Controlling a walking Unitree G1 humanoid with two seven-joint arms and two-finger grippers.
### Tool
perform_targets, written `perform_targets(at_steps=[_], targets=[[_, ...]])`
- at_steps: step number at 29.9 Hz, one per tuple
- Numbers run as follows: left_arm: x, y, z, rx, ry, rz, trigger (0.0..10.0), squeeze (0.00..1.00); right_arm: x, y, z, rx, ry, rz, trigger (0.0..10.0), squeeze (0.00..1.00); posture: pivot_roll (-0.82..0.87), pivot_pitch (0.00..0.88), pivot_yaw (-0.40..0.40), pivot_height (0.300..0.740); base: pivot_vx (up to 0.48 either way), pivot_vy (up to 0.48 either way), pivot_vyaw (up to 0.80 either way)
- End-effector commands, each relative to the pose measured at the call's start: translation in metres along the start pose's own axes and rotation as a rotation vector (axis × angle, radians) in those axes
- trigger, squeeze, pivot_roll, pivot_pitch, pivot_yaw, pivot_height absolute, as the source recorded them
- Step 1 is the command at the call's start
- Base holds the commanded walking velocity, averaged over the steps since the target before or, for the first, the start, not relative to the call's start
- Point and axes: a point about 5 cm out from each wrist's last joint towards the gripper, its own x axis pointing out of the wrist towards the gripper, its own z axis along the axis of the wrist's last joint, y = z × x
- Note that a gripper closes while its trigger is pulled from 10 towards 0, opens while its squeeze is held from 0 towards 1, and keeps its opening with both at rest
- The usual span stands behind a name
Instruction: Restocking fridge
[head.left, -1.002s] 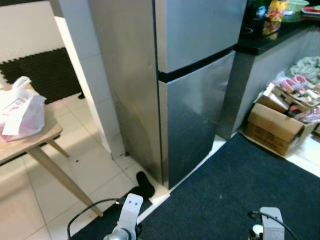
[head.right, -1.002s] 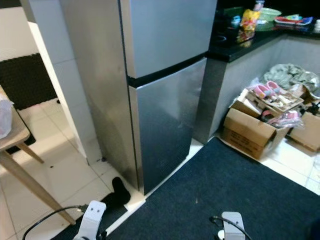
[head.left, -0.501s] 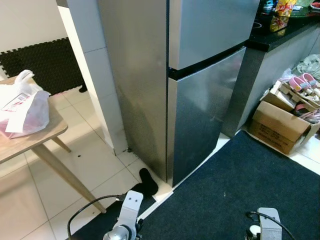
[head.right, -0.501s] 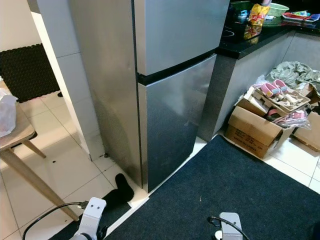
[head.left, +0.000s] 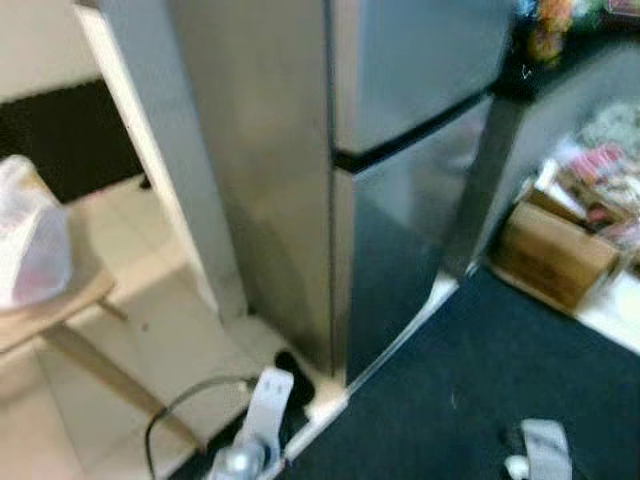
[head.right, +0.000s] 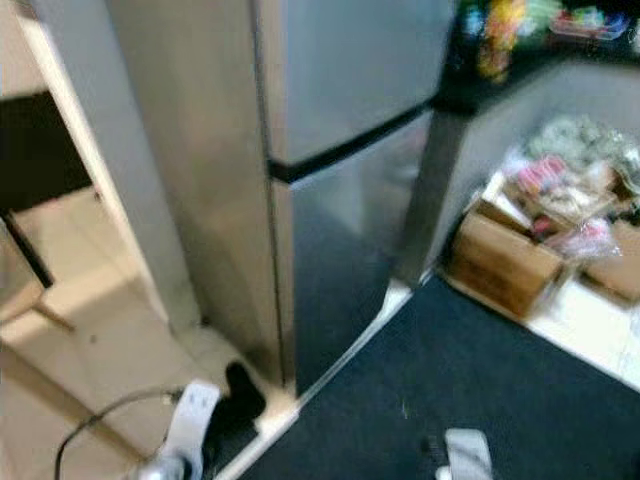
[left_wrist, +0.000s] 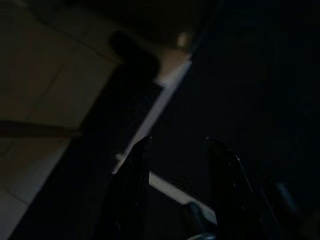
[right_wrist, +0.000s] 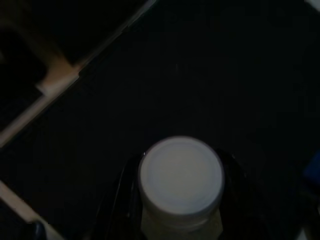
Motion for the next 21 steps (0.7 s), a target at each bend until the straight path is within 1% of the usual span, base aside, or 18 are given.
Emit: perform_targets(at_steps=[1,15,21], targets=[[0.0010,-0.0016,0.0019,0.000,0.002,-0.007,10.0,0.00,-0.0014,-0.0016,-0.0030,0.004,-0.004,-0.002,10.0,0.00,-0.11,0.000,0.030,0.726,0.296,0.000,0.00],[0.0021,-0.0051,0.0043,0.023,0.001,-0.030,10.0,0.00,-0.0028,-0.0035,-0.0075,0.017,0.001,-0.015,10.0,0.00,-0.12,0.002,0.042,0.726,0.289,0.000,0.00],[0.0022,-0.0064,0.0043,0.025,-0.003,-0.030,10.0,0.00,-0.0037,-0.0040,-0.0101,0.019,0.005,-0.019,10.0,0.00,-0.12,0.005,0.044,0.726,0.000,0.000,0.00]])
